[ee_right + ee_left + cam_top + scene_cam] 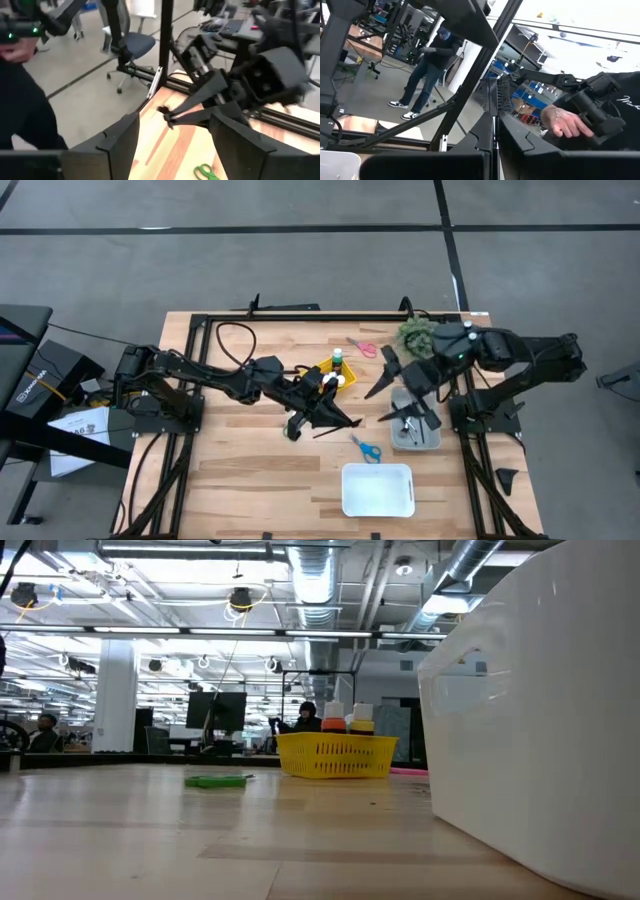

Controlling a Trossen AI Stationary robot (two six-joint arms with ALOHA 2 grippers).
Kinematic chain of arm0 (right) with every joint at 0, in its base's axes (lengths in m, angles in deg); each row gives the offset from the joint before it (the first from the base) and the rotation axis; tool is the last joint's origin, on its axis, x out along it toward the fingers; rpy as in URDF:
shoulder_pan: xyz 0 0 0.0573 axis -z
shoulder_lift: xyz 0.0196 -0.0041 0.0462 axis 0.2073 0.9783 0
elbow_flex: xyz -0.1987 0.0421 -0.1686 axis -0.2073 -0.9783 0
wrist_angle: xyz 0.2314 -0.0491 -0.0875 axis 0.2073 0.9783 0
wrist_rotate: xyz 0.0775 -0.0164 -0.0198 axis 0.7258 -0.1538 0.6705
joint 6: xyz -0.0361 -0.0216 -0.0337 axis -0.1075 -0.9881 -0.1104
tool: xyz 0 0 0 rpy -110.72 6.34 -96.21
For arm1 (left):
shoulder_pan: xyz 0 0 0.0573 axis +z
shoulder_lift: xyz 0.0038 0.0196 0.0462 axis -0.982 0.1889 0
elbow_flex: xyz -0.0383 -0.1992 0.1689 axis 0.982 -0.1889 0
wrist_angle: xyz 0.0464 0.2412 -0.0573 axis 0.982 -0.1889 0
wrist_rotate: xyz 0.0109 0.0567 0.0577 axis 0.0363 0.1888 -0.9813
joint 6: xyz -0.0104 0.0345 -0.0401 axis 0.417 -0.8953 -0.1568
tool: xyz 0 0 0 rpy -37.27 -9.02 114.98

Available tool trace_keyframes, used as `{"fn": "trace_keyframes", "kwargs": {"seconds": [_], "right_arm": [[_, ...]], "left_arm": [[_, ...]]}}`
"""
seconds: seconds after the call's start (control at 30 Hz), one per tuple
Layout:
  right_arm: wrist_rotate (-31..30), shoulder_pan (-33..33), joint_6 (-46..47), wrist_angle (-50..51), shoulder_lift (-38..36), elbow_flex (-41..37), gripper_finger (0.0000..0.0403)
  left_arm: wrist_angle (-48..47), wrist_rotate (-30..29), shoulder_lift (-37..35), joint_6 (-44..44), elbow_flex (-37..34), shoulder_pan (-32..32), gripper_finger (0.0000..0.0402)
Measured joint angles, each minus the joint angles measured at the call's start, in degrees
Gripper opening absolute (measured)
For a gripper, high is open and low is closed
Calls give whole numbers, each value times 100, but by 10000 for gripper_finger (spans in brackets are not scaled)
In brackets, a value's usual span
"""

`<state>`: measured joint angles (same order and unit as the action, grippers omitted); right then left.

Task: Pick & Place Paint Supplies
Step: Put the black eye groomer brush into the gray bin

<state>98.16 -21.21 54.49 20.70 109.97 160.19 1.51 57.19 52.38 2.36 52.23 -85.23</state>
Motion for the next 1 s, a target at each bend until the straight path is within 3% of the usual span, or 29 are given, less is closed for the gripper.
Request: {"fn": "trace_keyframes", "kwargs": {"seconds": [0.8, 1.0], "right_arm": [[-12, -130, -190, -169, 747, 156, 209], [-22, -123, -189, -227, 747, 156, 184]], "left_arm": [[223, -5, 0, 188, 2, 58, 3], [221, -5, 0, 188, 2, 58, 3]]}}
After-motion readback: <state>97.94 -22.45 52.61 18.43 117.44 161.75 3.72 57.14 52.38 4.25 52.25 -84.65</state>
